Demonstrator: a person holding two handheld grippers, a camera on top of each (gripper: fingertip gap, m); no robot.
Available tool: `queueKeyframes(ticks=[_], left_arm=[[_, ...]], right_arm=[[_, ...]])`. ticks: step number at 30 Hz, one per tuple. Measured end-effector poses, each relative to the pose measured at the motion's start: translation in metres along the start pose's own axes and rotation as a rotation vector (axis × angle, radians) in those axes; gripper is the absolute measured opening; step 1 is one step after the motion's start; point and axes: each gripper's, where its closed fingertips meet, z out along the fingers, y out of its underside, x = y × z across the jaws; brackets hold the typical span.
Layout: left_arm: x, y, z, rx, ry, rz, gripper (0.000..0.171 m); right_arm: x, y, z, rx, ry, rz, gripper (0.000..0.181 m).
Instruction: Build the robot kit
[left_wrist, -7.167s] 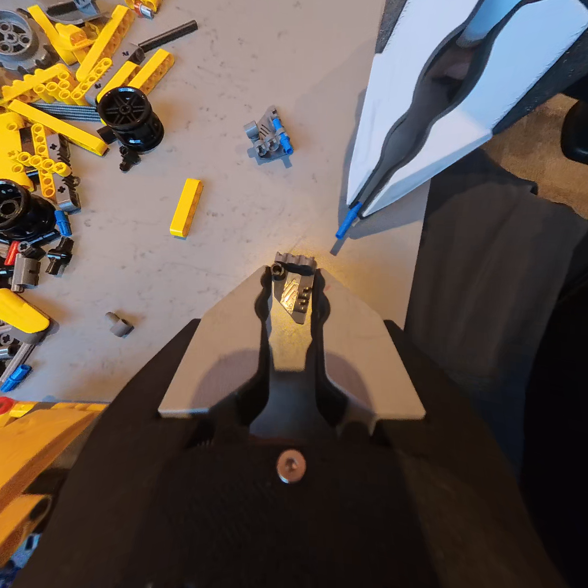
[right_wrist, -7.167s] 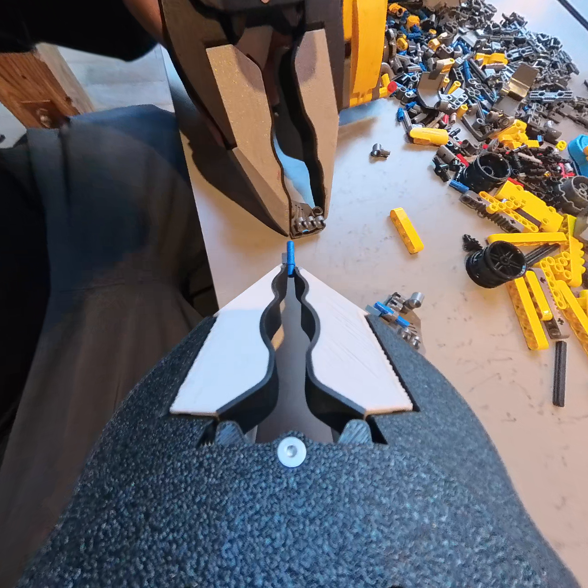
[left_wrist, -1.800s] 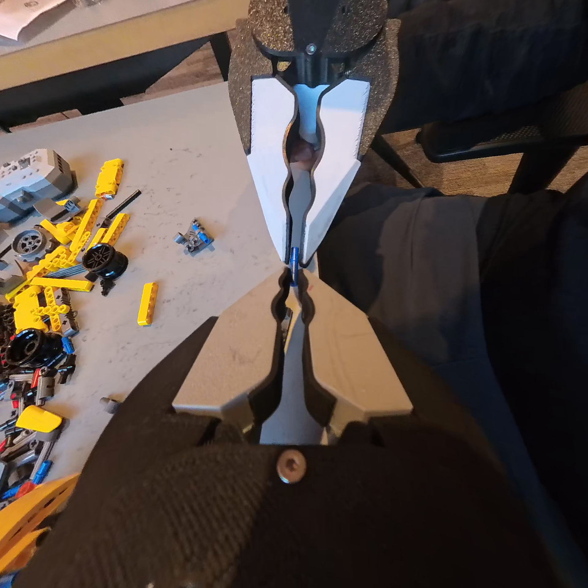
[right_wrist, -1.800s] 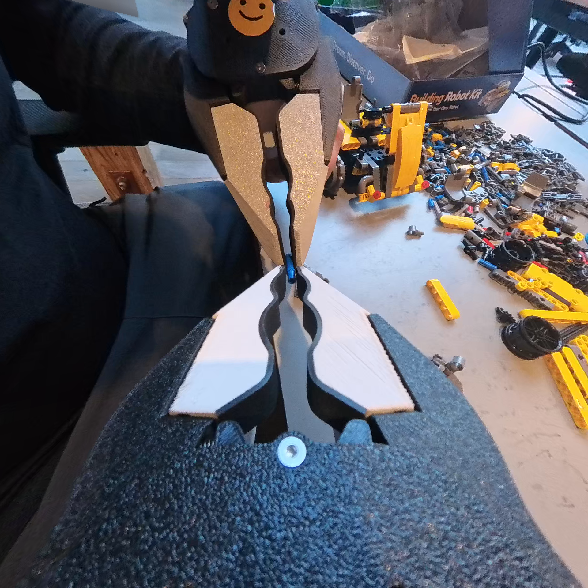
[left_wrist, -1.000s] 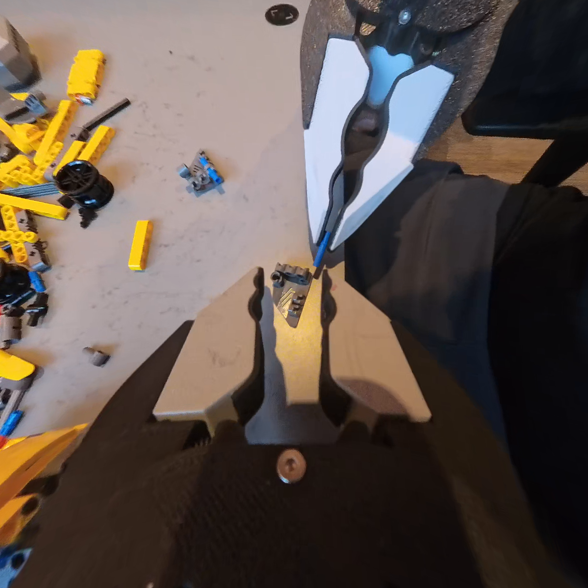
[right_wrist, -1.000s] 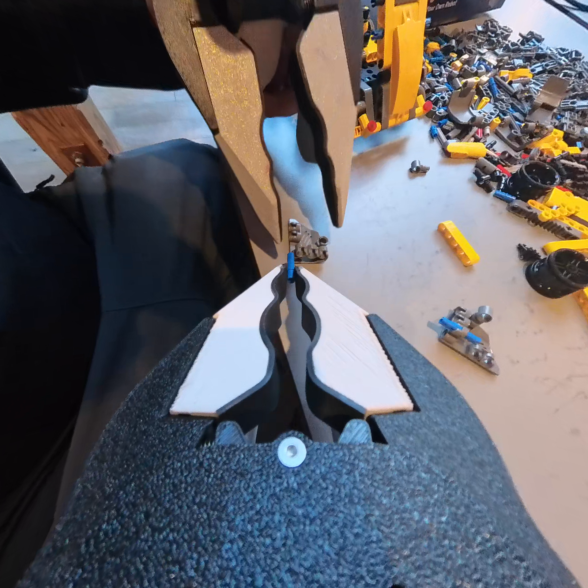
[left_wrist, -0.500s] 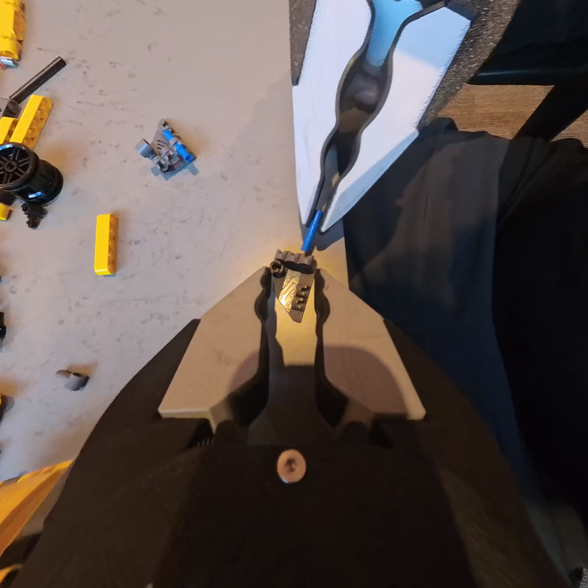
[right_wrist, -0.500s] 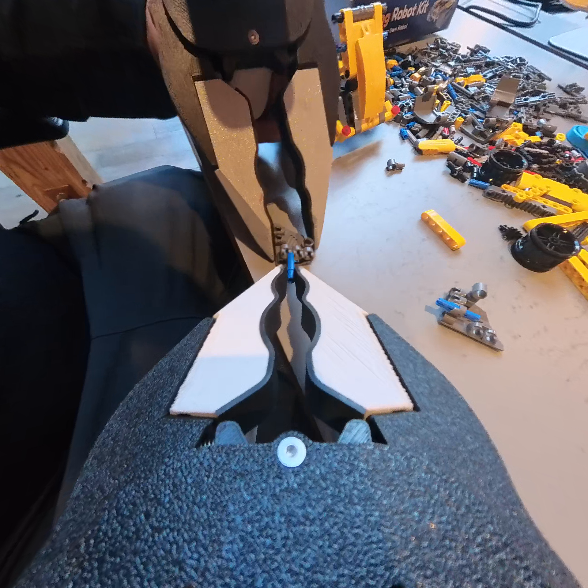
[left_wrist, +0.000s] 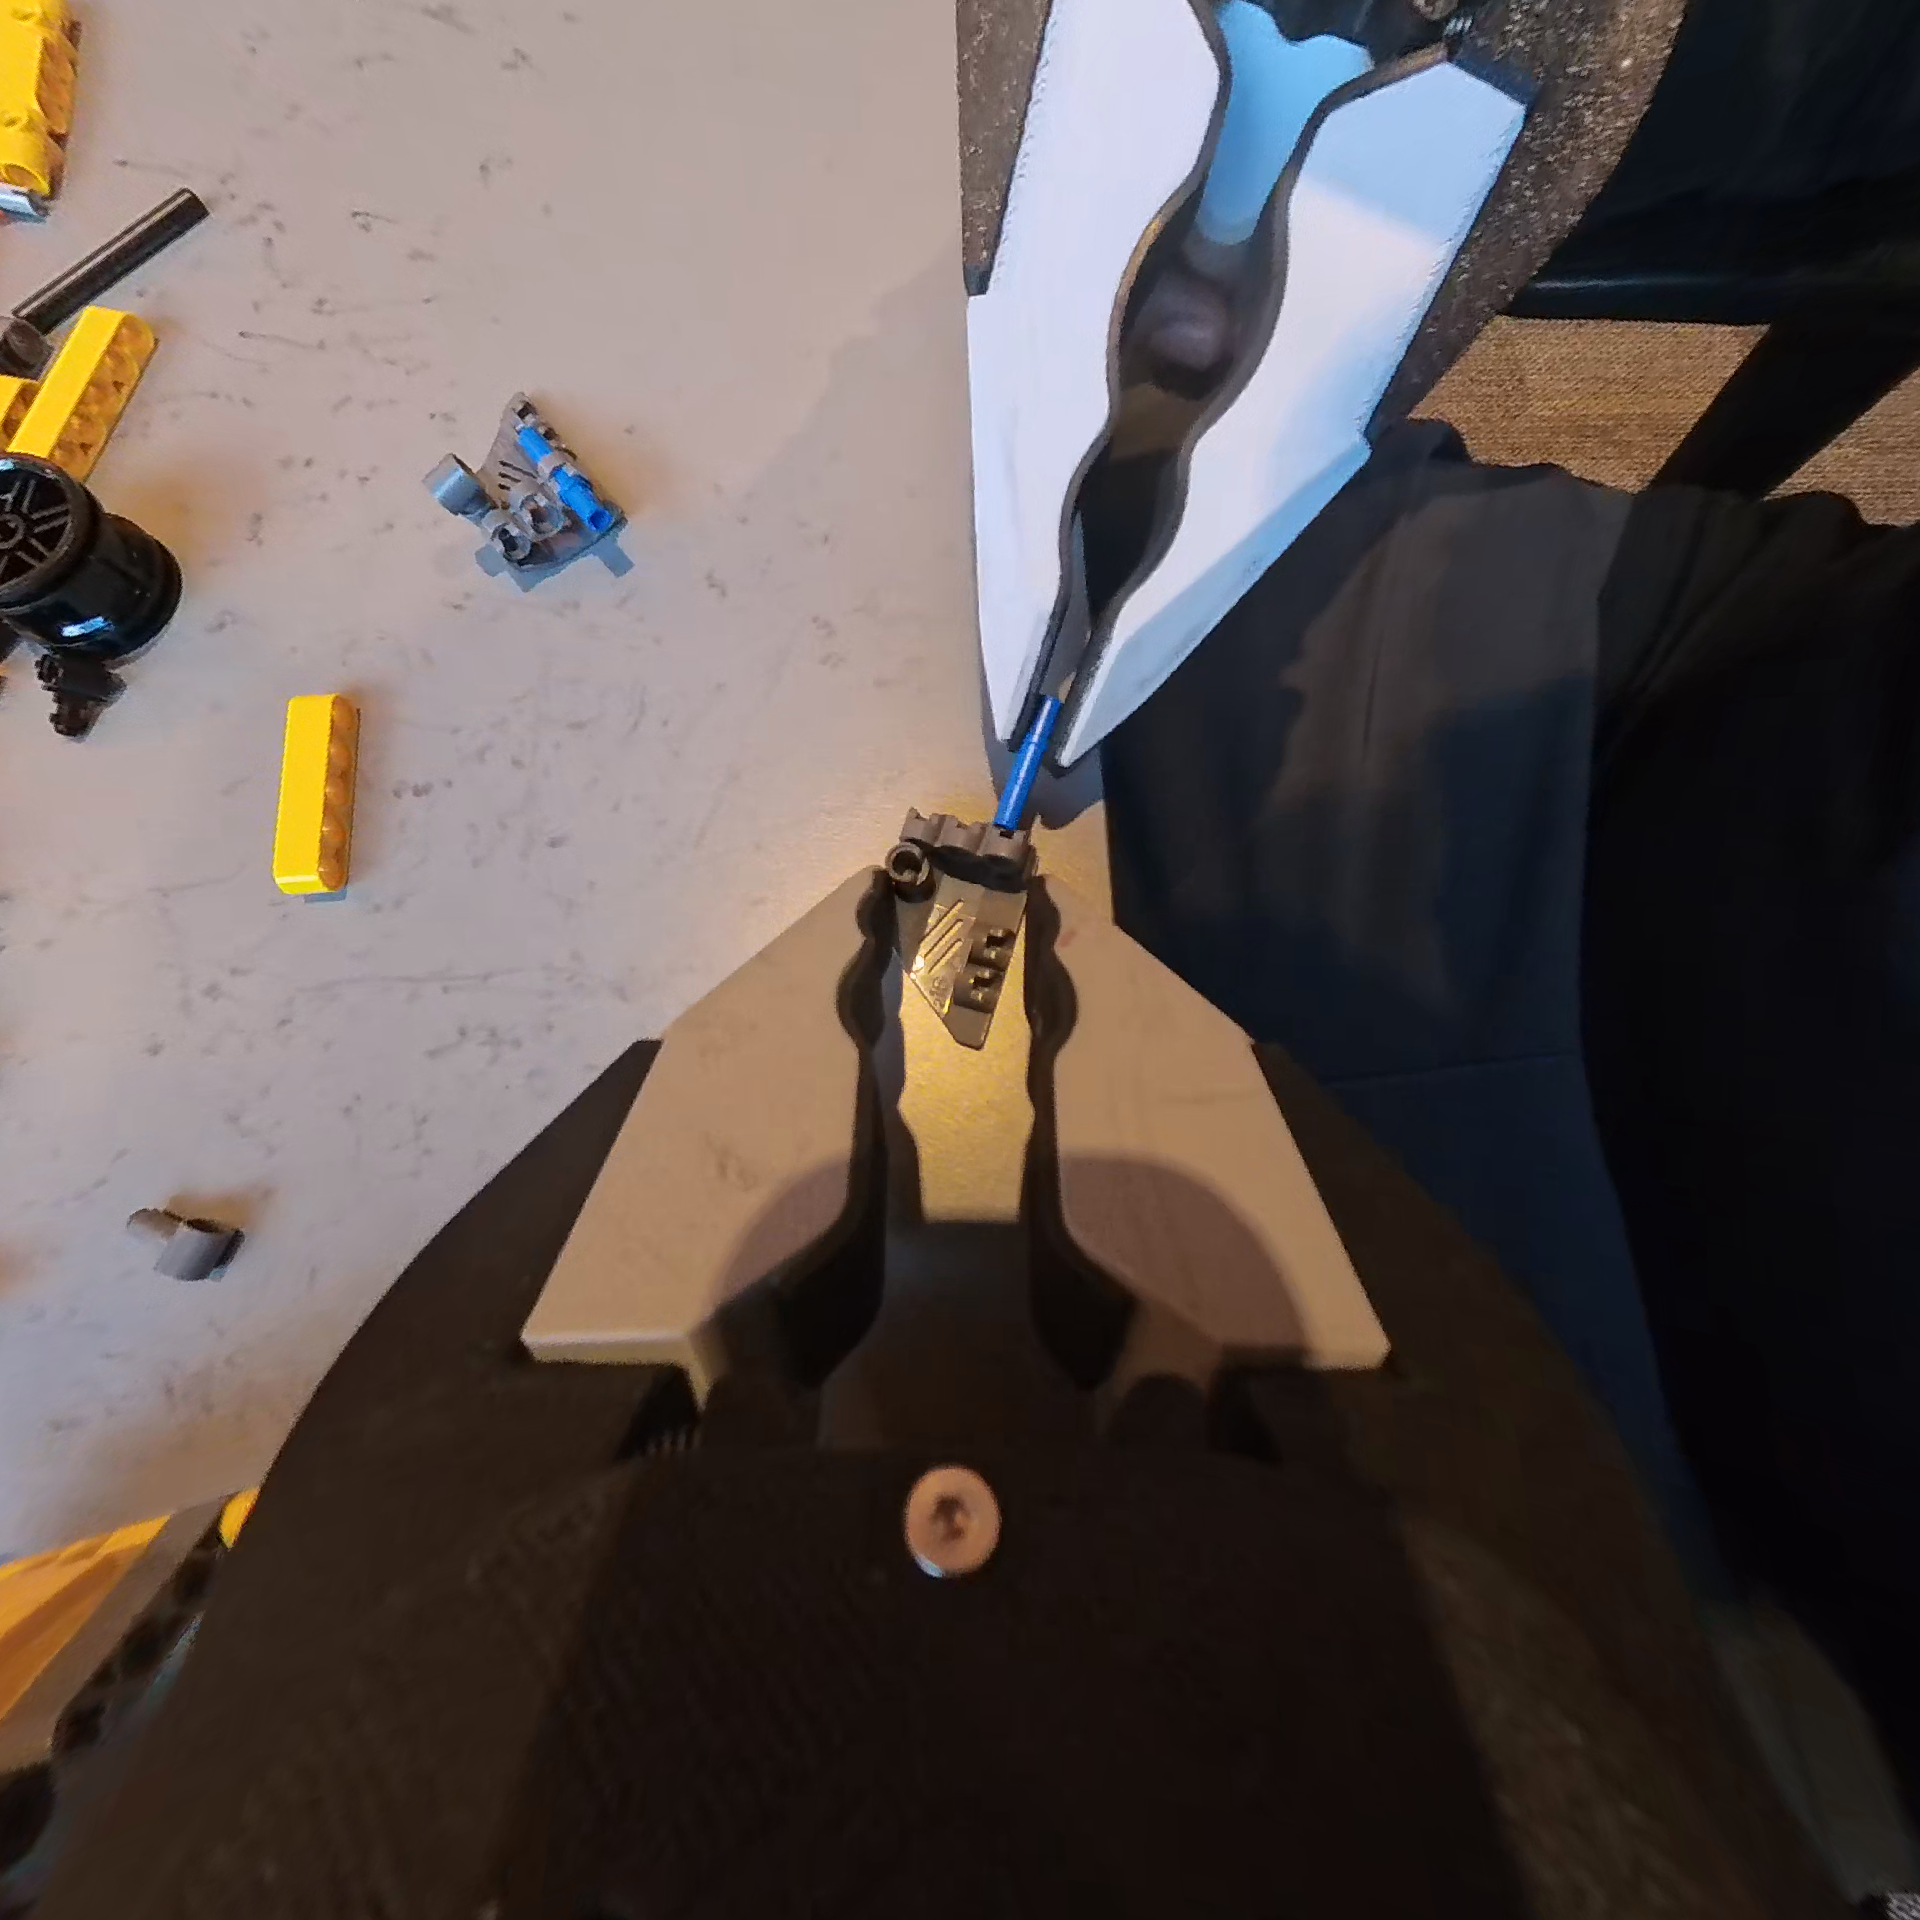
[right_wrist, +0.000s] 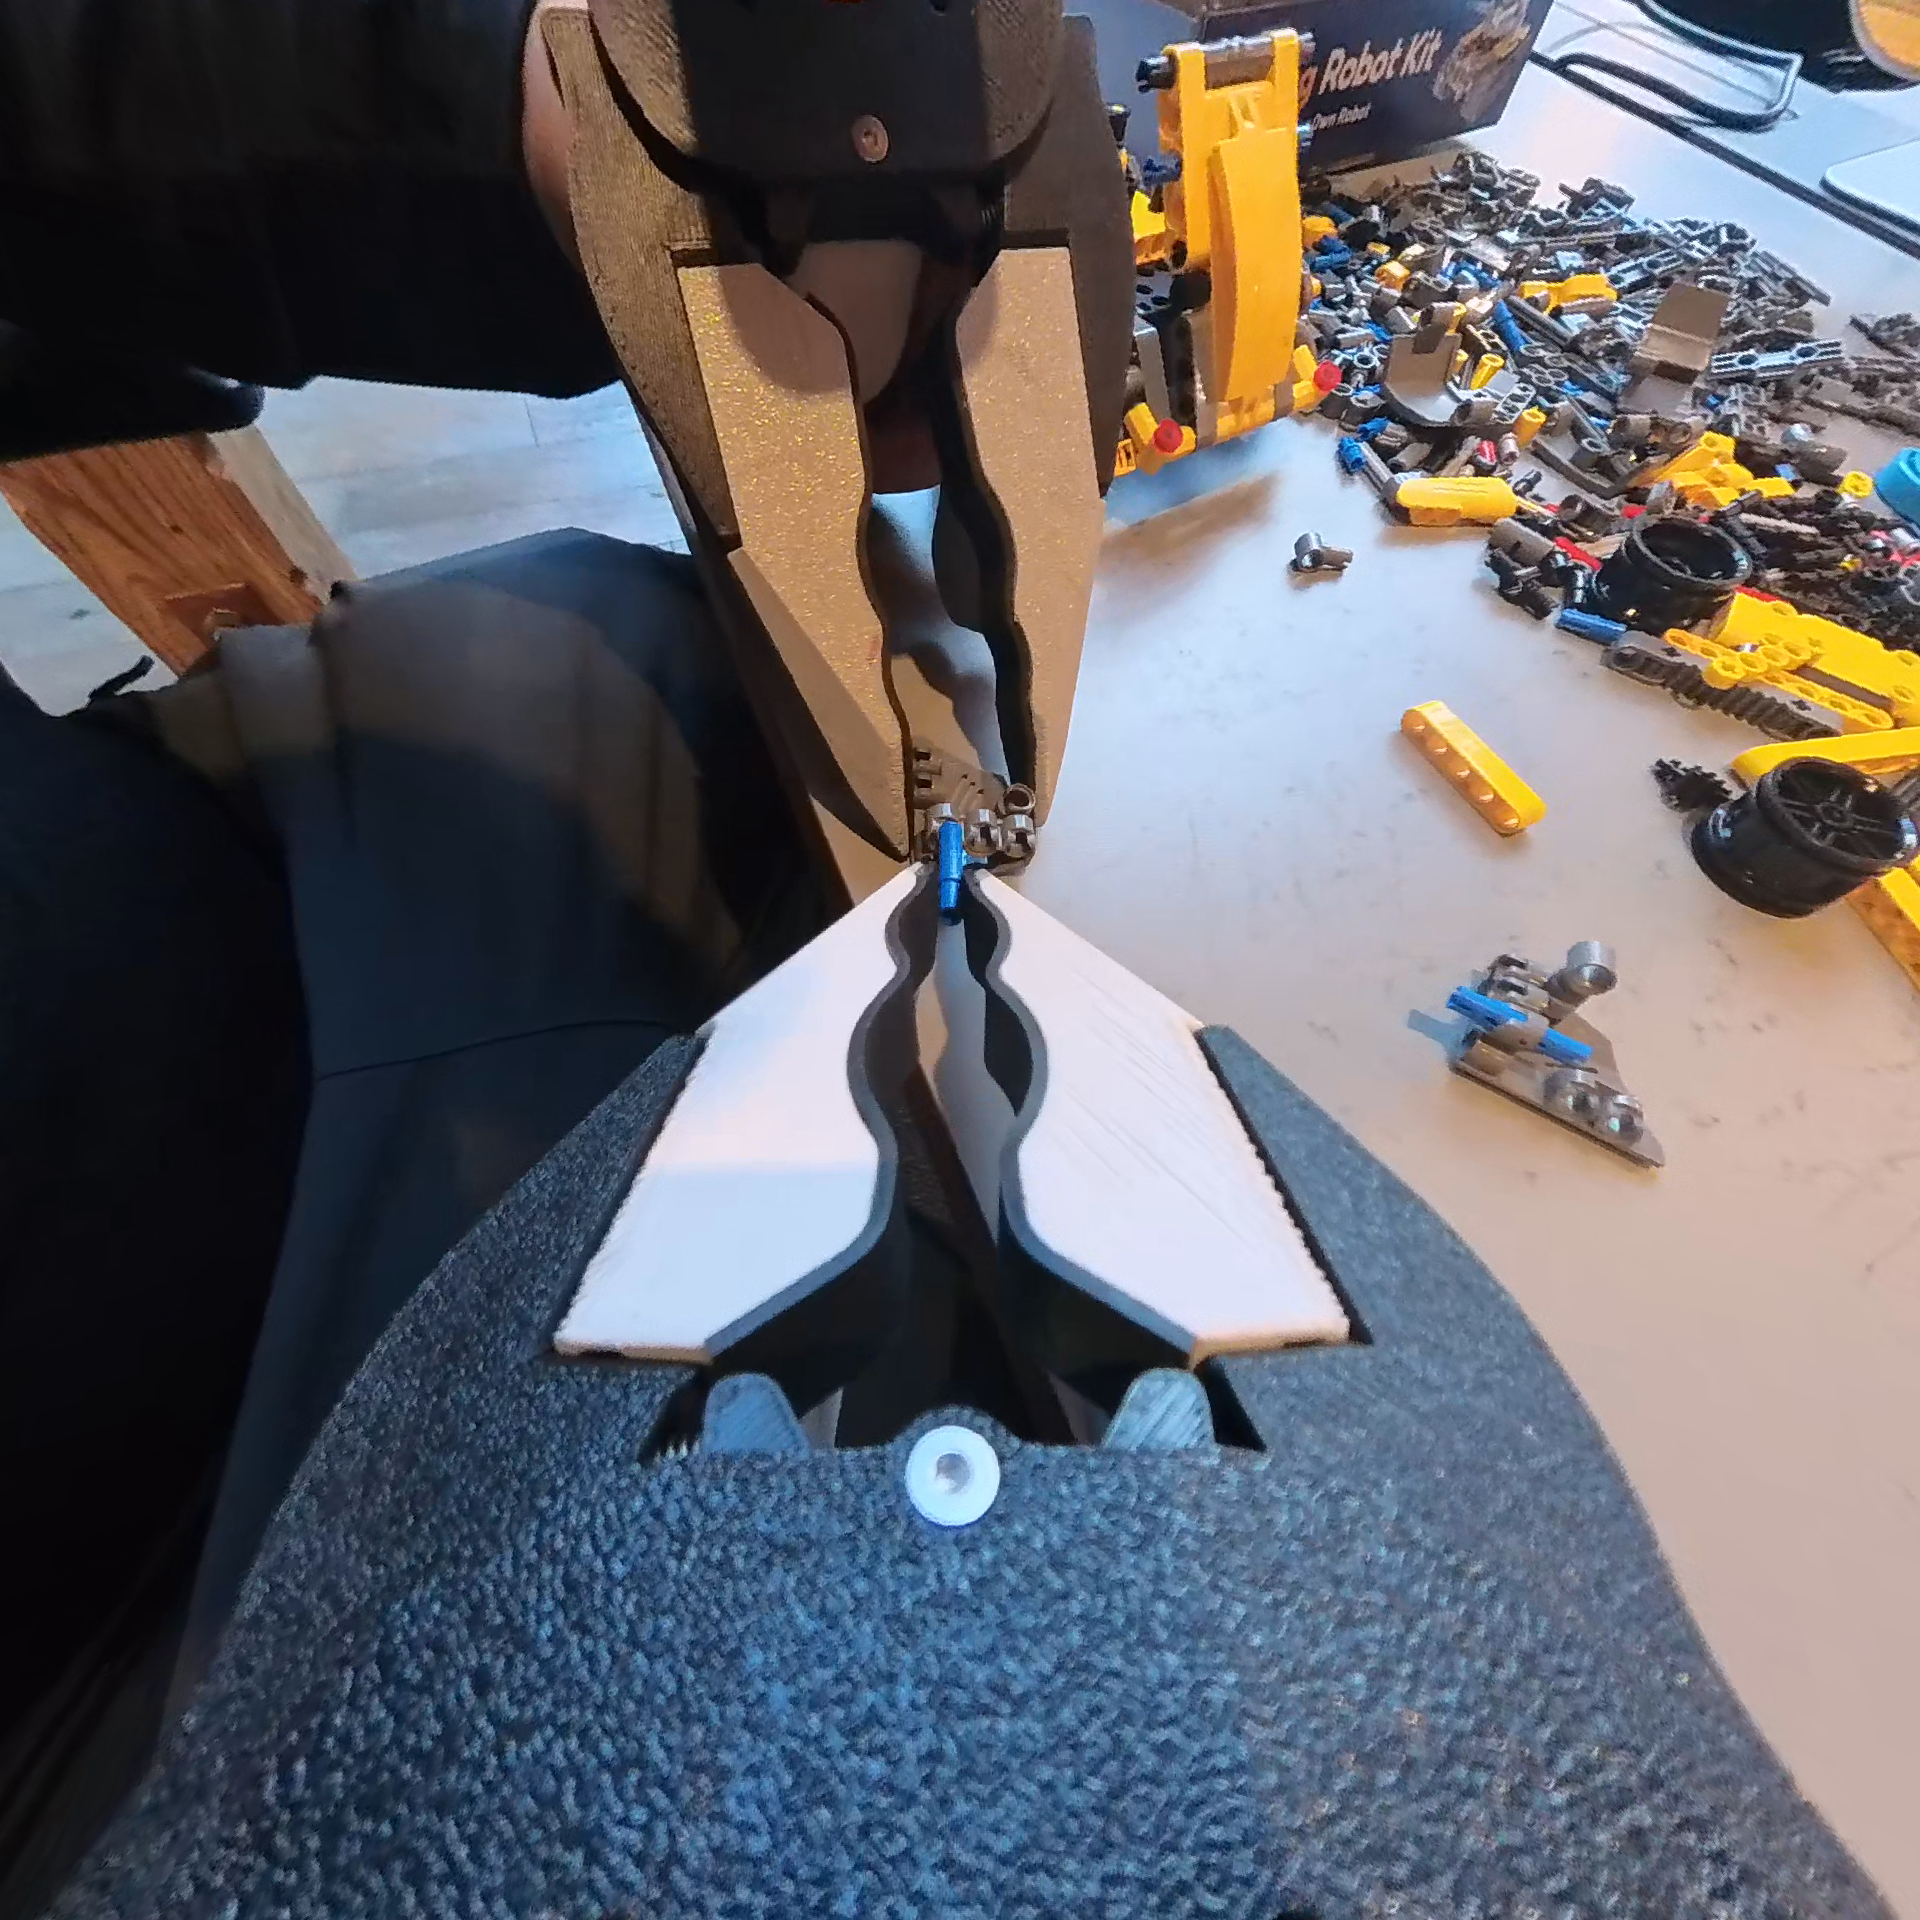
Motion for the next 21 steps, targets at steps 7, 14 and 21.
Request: queueKeyframes(ticks=[7, 14, 21], left_arm=[[0.0010, 0.0007, -0.0008, 0.008, -0.003, -0.004, 0.024], [0.0009, 0.0007, -0.0011, 0.019, -0.014, -0.007, 0.024], [0.0006, 0.0006, -0.0013, 0.019, -0.027, -0.001, 0.024]], right_arm=[[-0.0016, 0.0010, 0.0012, -0.012, -0.001, -0.016, 0.004], [-0.0022, 0.0021, 0.0022, -0.020, 0.002, -0.023, 0.004], [-0.0015, 0.0033, 0.0030, -0.044, 0.003, -0.024, 0.004]])
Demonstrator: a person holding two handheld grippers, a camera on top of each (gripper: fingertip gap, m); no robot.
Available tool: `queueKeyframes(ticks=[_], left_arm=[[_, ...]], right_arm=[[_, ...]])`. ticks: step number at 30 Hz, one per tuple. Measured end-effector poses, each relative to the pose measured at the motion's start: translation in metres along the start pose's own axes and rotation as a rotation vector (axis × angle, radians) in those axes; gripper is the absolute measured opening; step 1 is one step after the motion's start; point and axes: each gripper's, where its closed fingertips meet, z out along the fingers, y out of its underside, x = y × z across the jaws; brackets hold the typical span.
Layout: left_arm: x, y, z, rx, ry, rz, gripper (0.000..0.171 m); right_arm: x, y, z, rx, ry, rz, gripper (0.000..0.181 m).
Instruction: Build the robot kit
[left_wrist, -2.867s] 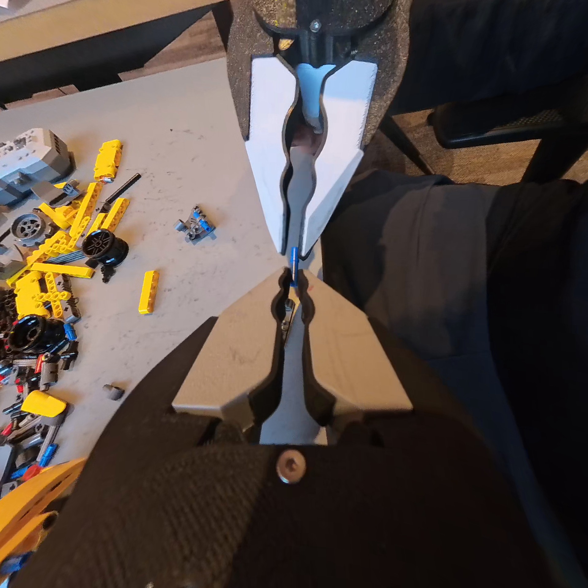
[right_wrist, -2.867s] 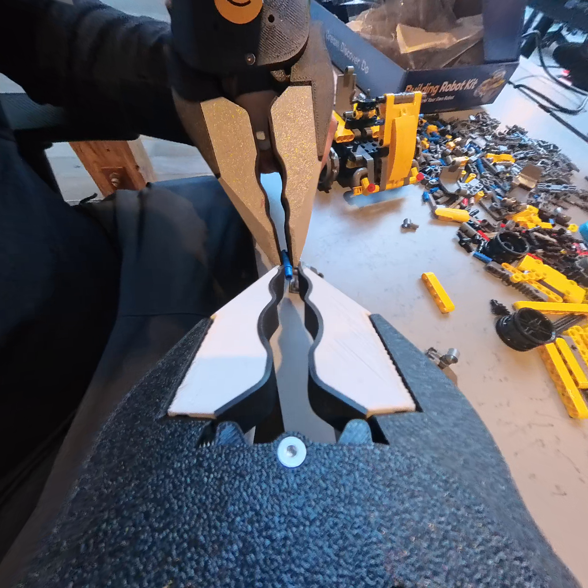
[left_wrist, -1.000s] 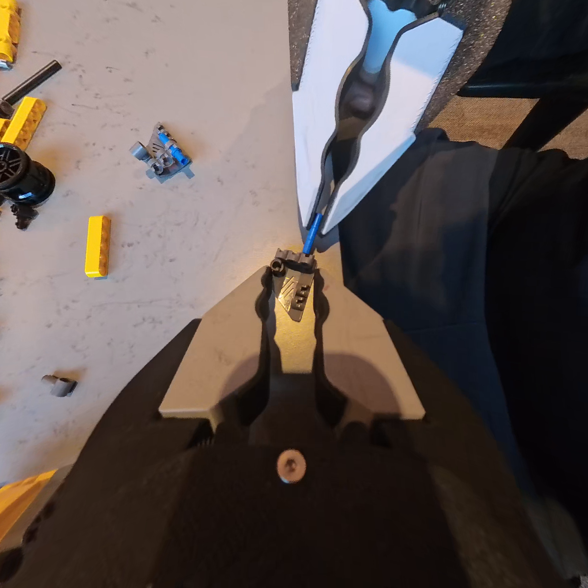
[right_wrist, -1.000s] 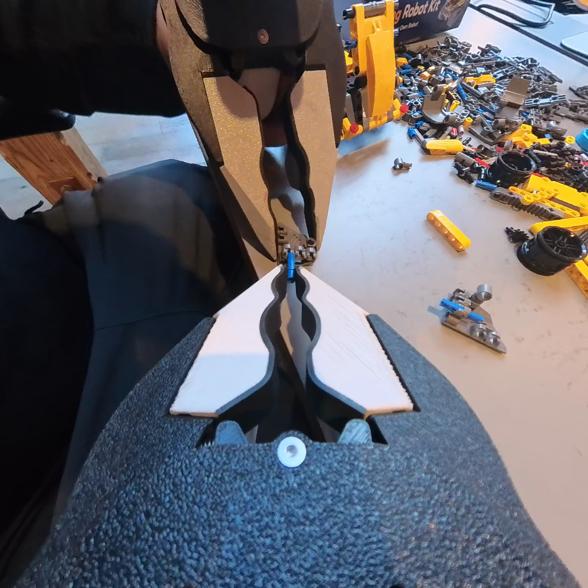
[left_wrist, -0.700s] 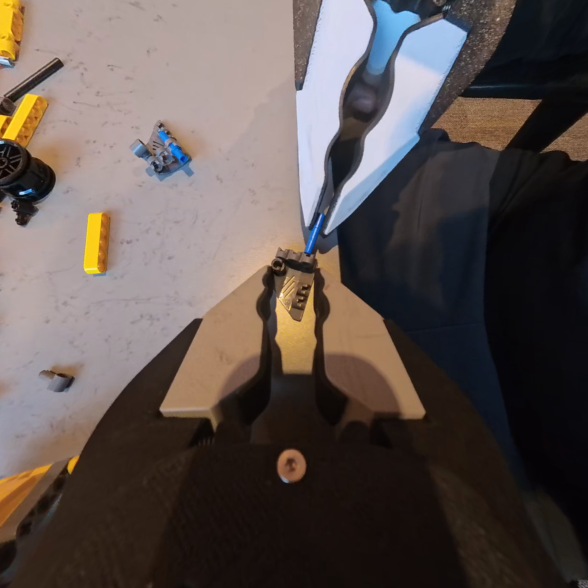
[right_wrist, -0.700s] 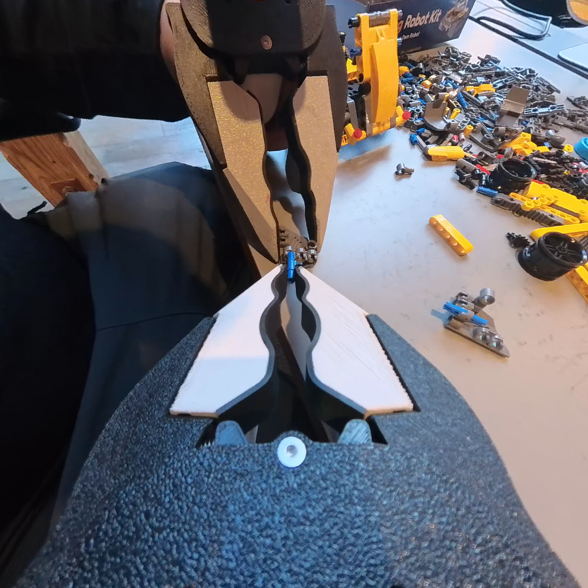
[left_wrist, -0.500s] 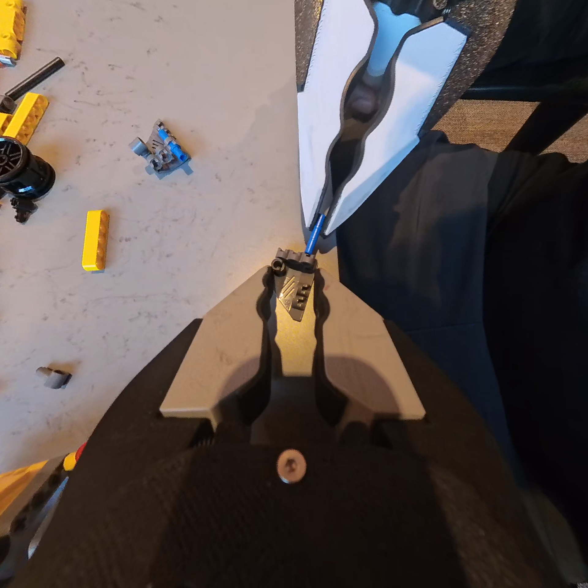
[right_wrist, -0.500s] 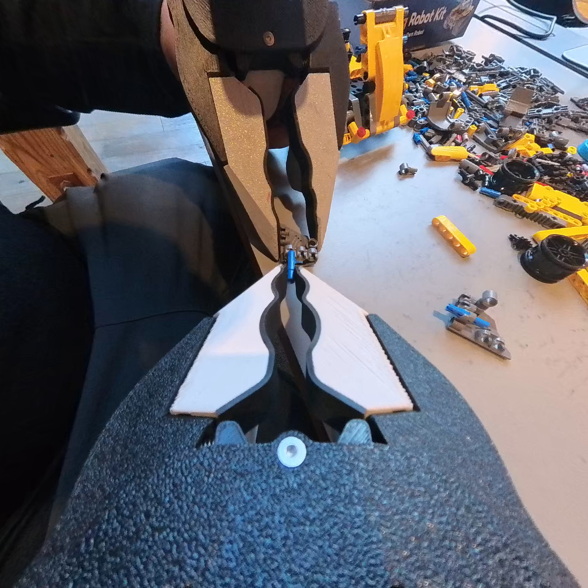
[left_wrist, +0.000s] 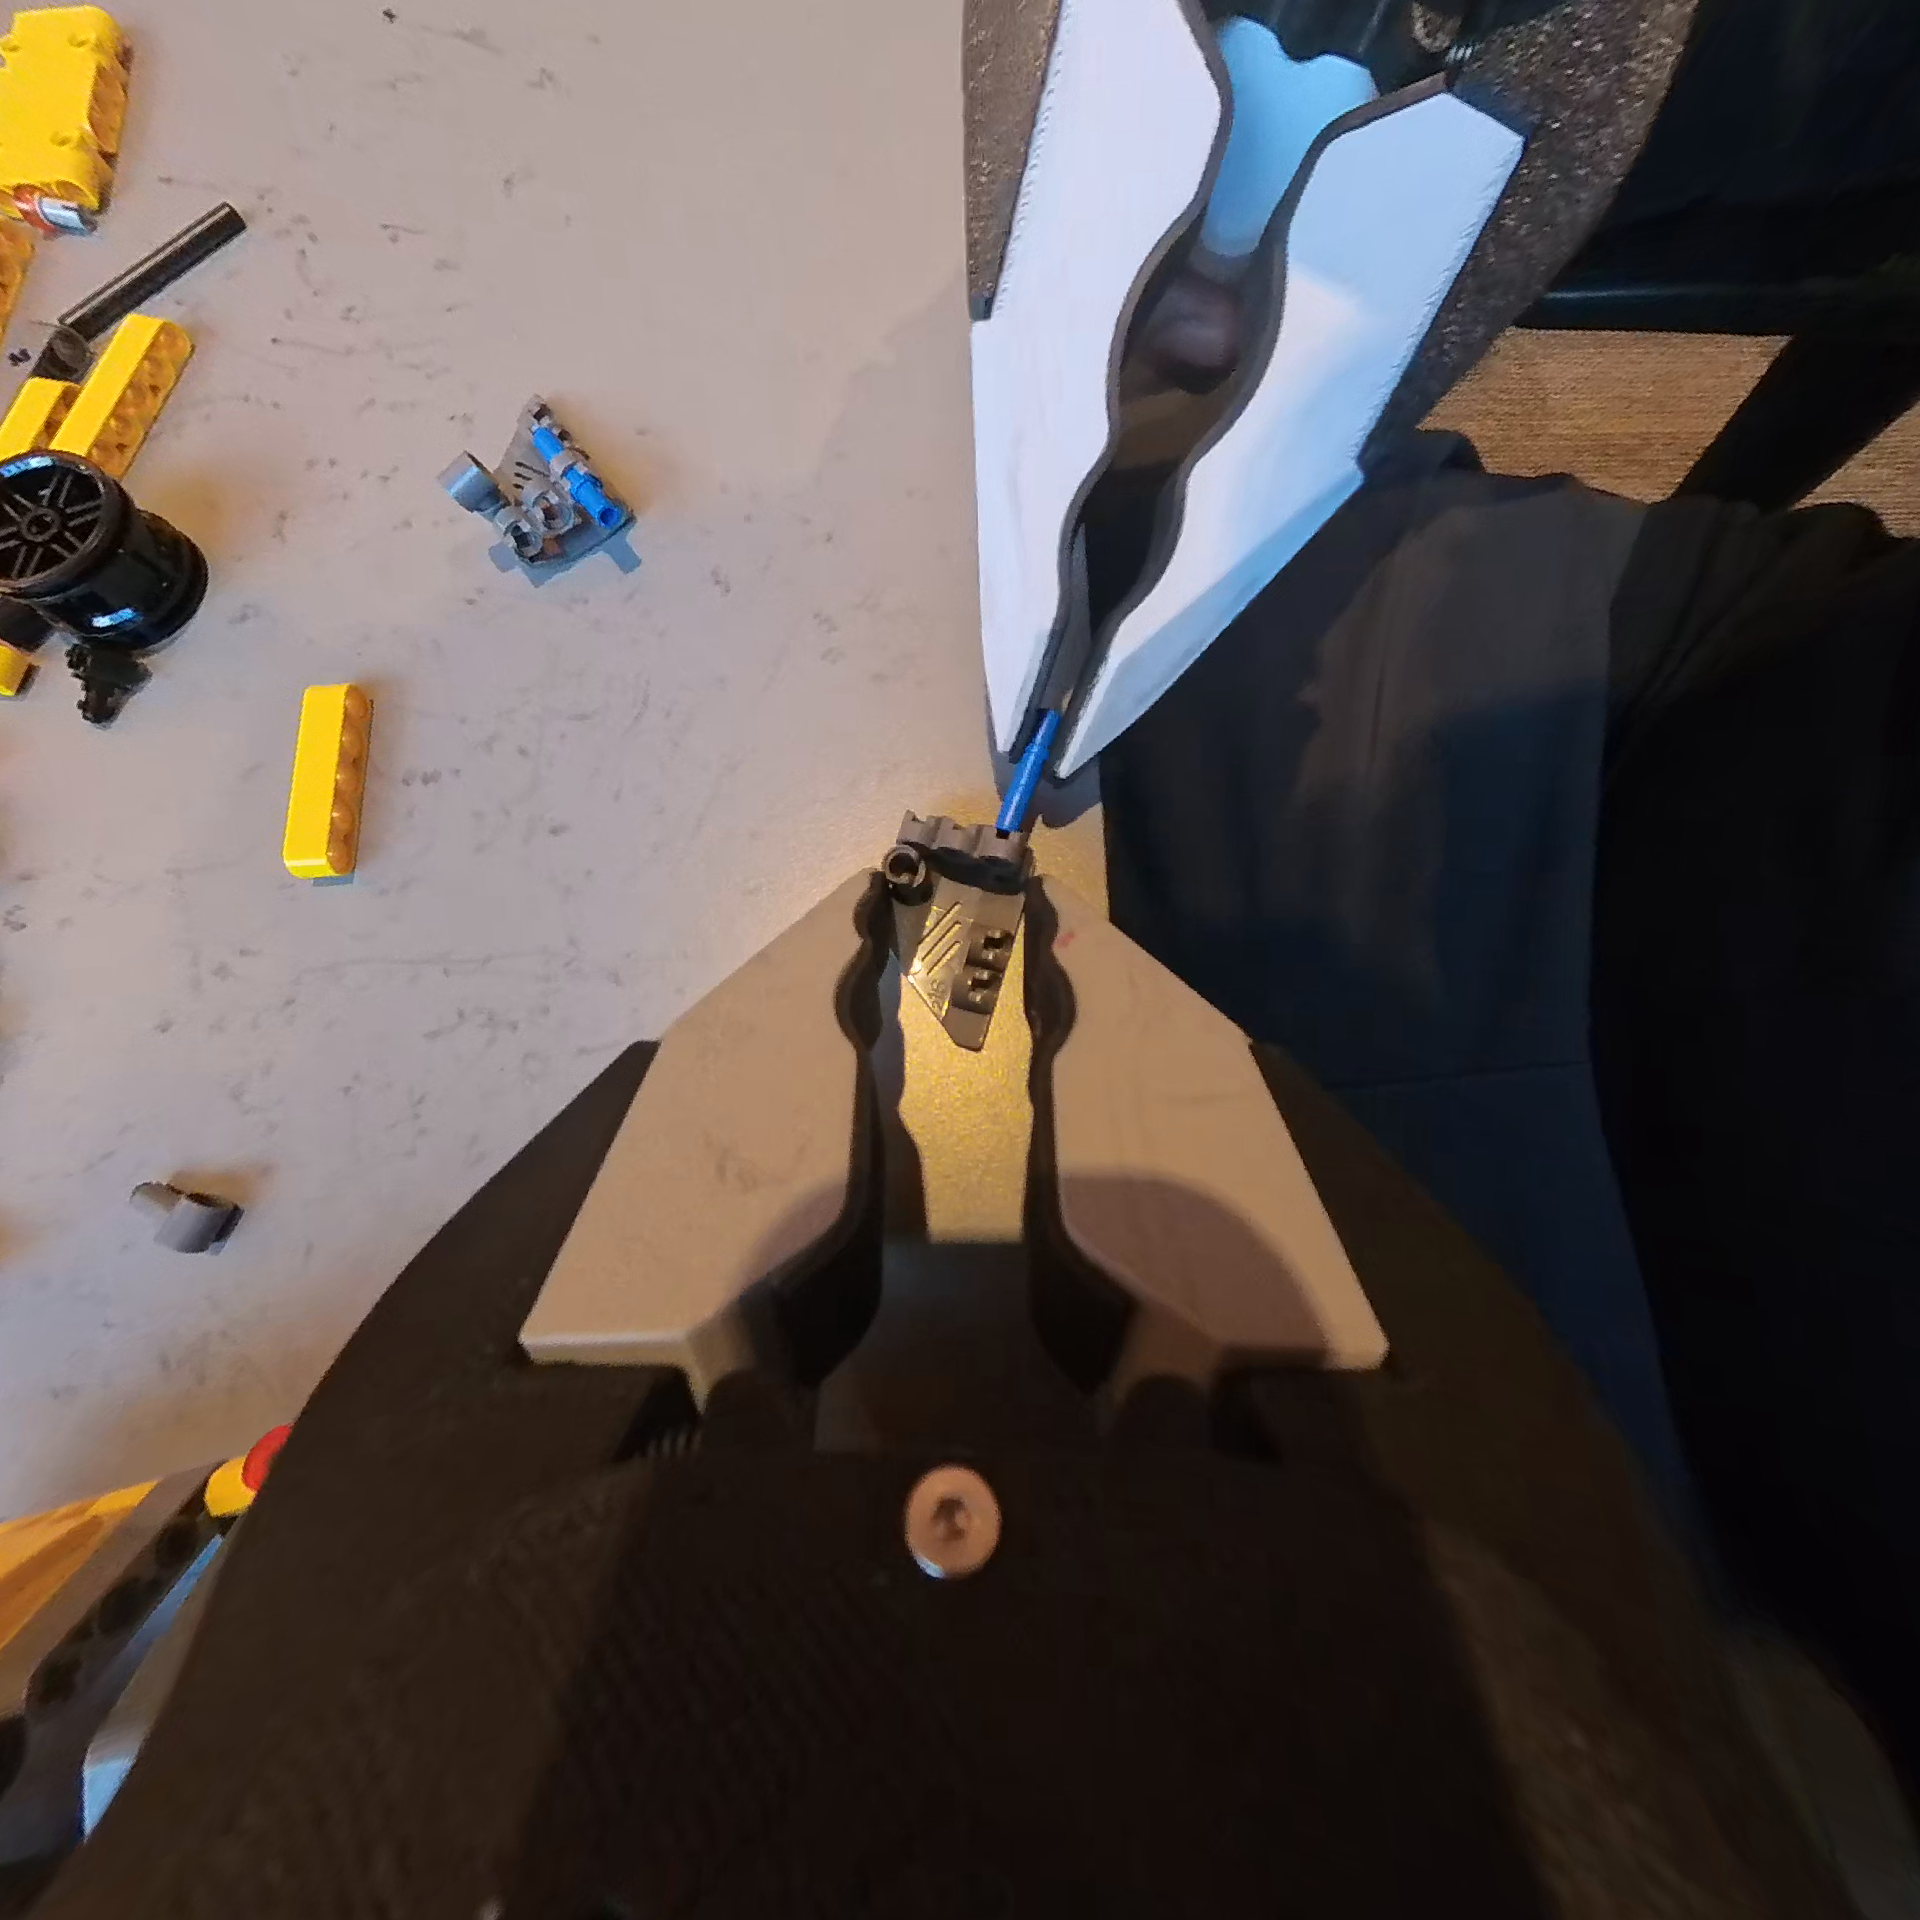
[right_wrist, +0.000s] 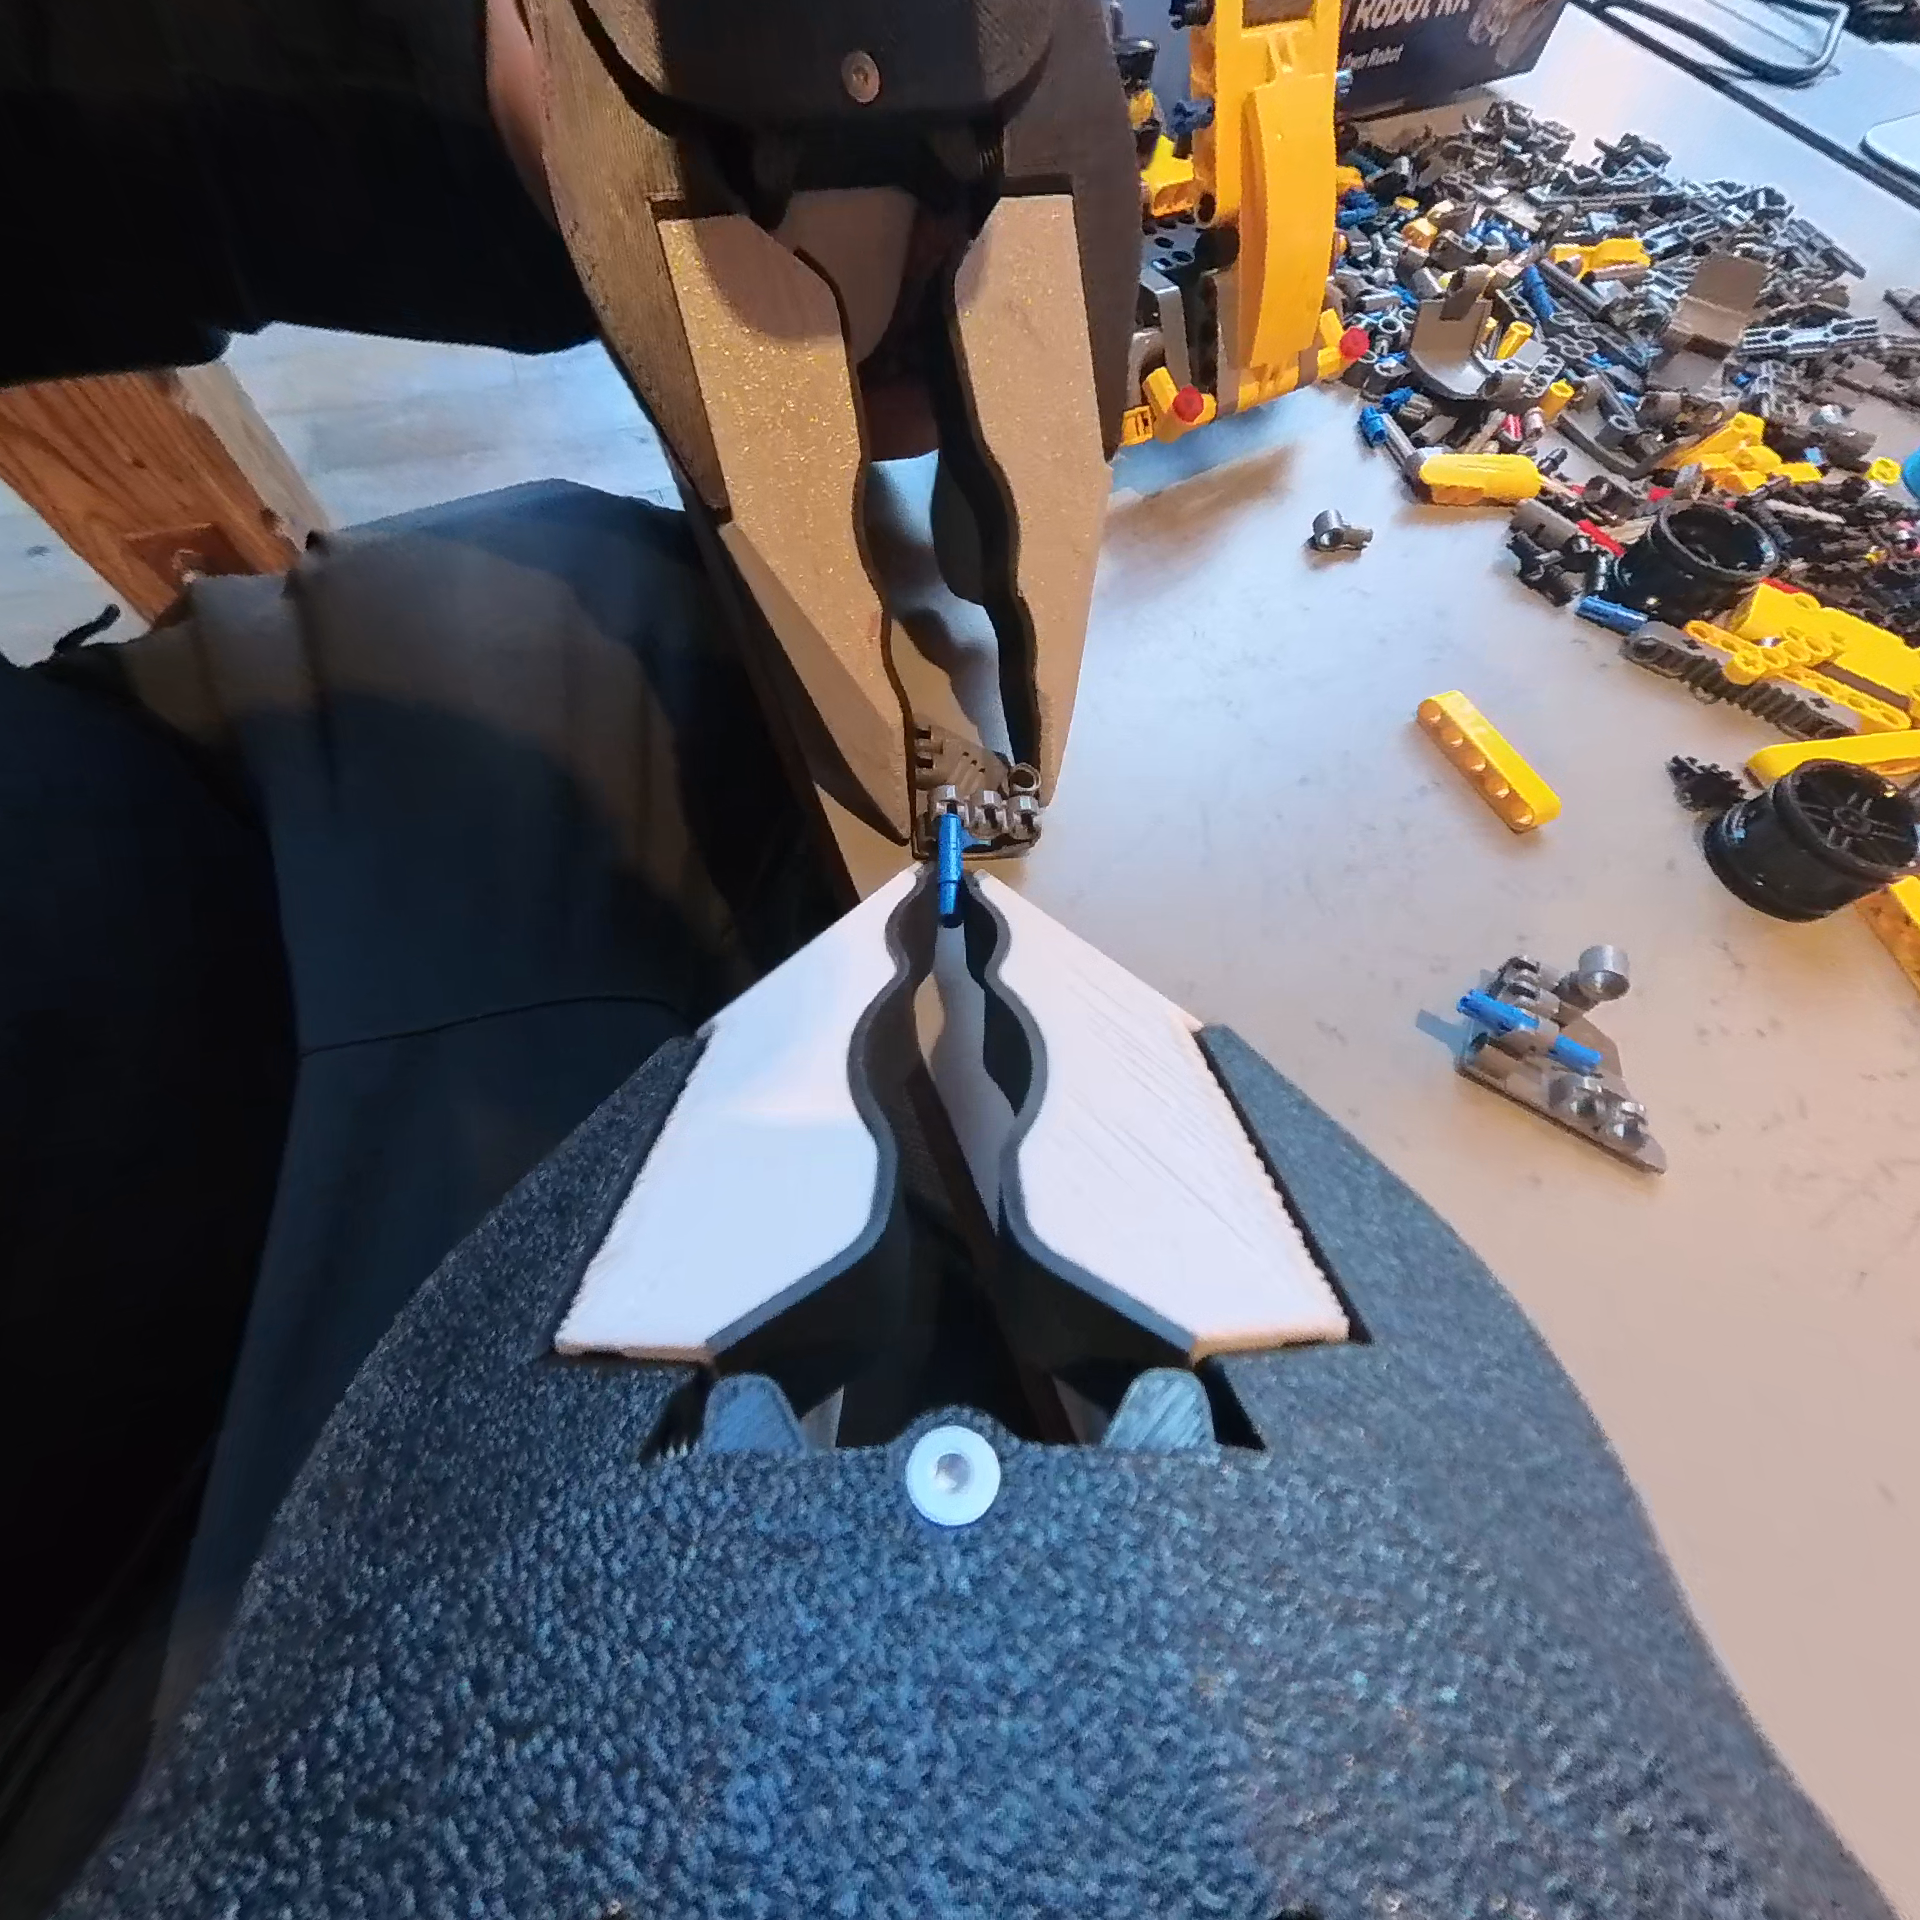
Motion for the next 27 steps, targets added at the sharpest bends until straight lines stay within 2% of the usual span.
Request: queueKeyframes(ticks=[10, 17, 27], left_arm=[[0.0010, -0.0004, 0.0001, -0.018, -0.014, 0.016, 0.024], [0.0006, -0.0008, 0.0007, -0.029, -0.020, 0.015, 0.024], [-0.0009, 0.0002, -0.0003, -0.032, -0.039, -0.011, 0.023]], right_arm=[[-0.0015, 0.0008, 0.0000, -0.046, -0.045, -0.030, 0.004], [-0.0011, 0.0006, -0.0015, -0.186, -0.138, 0.061, 0.004], [-0.0002, -0.0017, 0.0003, -0.169, -0.143, 0.080, 0.003]])
